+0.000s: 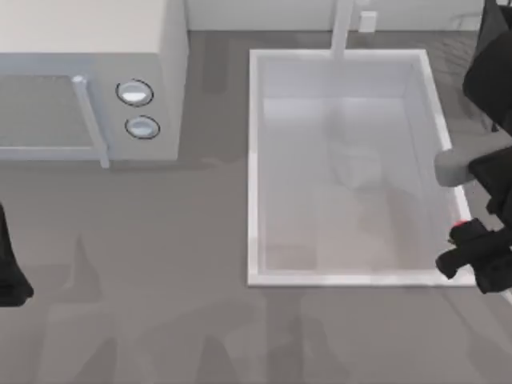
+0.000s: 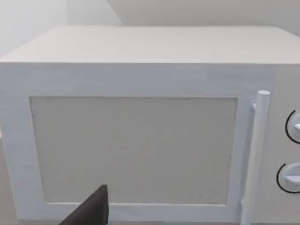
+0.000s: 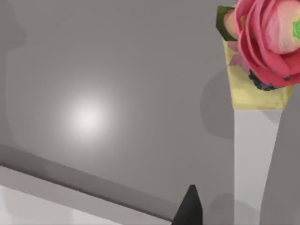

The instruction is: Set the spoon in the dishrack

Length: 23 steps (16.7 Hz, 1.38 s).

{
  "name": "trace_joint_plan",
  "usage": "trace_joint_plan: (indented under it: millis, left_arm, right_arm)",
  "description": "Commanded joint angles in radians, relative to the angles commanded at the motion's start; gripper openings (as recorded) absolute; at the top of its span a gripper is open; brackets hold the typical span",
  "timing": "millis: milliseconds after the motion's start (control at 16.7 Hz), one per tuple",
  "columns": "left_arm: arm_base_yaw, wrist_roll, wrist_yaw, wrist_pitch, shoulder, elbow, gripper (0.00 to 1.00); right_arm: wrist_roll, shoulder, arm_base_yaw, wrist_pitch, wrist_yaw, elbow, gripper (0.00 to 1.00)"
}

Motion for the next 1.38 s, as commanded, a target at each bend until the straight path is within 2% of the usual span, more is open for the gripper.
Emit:
trace_joint_plan:
  millis: [240,720,1020,1380]
  left_arm:
    - [0.0,0.0,0.0,0.0,0.0,0.0,1.0]
    - [0.0,0.0,0.0,0.0,0.0,0.0,1.0]
    - [0.0,0.0,0.0,0.0,0.0,0.0,1.0]
    - [0.0,0.0,0.0,0.0,0.0,0.0,1.0]
  right_arm:
    - [-0.005,-0.054,-0.006,-0.141,0.0,0.132,0.0]
    - [-0.007,-0.067,-0.035,-0.116,-0.019,0.138,0.0]
    - [-0.022,-0.136,-0.247,0.121,-0.139,0.113,0.0]
    - [-0.054,-0.253,-0.645,0.621,-0.348,0.025,0.0]
